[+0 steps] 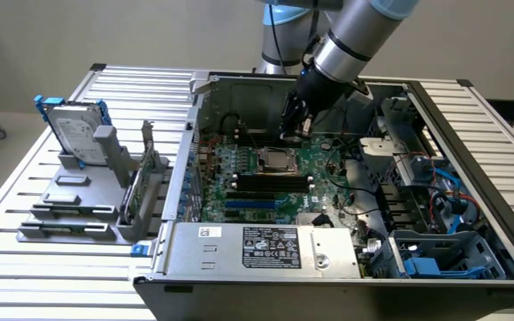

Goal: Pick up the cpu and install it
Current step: 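Close the cpu cover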

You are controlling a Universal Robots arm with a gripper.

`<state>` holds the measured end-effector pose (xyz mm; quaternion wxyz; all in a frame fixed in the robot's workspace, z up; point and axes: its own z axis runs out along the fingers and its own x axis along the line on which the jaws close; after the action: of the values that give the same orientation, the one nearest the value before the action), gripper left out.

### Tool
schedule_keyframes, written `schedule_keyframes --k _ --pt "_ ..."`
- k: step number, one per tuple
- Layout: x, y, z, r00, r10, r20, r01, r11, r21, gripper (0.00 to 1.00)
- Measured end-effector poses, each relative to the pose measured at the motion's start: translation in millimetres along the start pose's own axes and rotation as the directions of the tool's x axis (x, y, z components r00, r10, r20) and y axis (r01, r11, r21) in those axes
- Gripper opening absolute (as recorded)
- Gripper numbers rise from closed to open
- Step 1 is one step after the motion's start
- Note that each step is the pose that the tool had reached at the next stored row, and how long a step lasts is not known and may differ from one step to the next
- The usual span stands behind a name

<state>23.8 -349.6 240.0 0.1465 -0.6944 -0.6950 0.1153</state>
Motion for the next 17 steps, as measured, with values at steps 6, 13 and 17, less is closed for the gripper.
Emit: schedule_keyframes --k 6,13,17 --pt "-0.5 -11.7 12.4 1.0000 0.000 -0.0007 0.000 1.0000 0.0000 0.11" --pt "-1.0 -11.8 24.7 1.0000 -0.001 -0.0041 0.001 1.0000 0.0000 0.11" --pt "-1.3 -13.7 33.2 1.0000 0.001 -0.0056 -0.001 1.0000 -0.0003 0.11"
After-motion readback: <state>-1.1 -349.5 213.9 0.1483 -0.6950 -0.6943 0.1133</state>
